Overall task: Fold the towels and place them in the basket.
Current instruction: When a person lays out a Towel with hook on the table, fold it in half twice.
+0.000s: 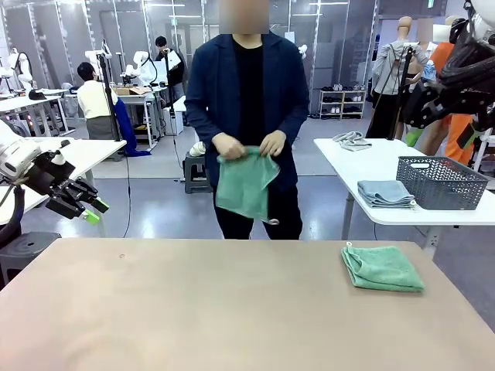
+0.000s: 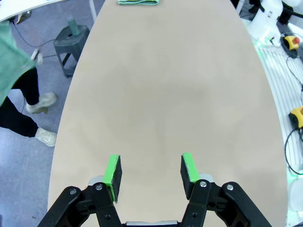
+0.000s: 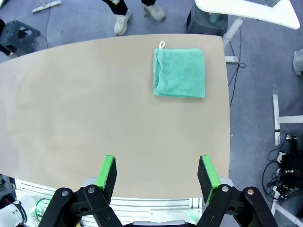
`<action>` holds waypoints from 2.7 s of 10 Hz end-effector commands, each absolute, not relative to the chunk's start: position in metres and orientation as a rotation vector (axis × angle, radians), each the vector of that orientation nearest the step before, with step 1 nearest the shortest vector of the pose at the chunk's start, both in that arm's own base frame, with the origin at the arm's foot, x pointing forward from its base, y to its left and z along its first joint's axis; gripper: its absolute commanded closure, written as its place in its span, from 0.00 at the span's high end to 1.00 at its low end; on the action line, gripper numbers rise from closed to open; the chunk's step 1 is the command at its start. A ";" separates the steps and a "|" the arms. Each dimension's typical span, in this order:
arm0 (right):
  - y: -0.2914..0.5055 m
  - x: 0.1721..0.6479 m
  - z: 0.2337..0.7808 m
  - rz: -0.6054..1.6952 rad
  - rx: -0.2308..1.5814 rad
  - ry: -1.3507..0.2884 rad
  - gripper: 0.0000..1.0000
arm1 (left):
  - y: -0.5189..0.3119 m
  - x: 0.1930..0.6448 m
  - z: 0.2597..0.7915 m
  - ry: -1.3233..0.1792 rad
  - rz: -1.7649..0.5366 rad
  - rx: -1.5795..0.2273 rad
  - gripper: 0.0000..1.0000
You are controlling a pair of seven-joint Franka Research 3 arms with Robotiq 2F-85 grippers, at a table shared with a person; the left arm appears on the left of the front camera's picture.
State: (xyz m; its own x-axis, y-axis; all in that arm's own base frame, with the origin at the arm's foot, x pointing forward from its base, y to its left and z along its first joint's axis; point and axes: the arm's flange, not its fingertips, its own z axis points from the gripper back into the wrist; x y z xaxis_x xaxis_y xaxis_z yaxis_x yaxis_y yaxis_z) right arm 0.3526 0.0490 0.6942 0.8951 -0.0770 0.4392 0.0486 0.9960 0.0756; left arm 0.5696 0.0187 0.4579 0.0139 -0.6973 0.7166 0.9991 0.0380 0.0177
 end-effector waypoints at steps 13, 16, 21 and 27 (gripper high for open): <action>0.051 0.355 0.697 -0.078 0.054 -0.460 0.86 | 0.018 0.569 0.460 -0.645 -1.450 -0.587 0.64; 0.051 0.355 0.697 -0.078 0.054 -0.460 0.86 | 0.018 0.569 0.460 -0.645 -1.450 -0.587 0.64; 0.051 0.355 0.697 -0.078 0.054 -0.460 0.86 | 0.018 0.569 0.460 -0.645 -1.450 -0.587 0.64; 0.051 0.355 0.697 -0.078 0.054 -0.460 0.86 | 0.018 0.569 0.460 -0.645 -1.450 -0.587 0.64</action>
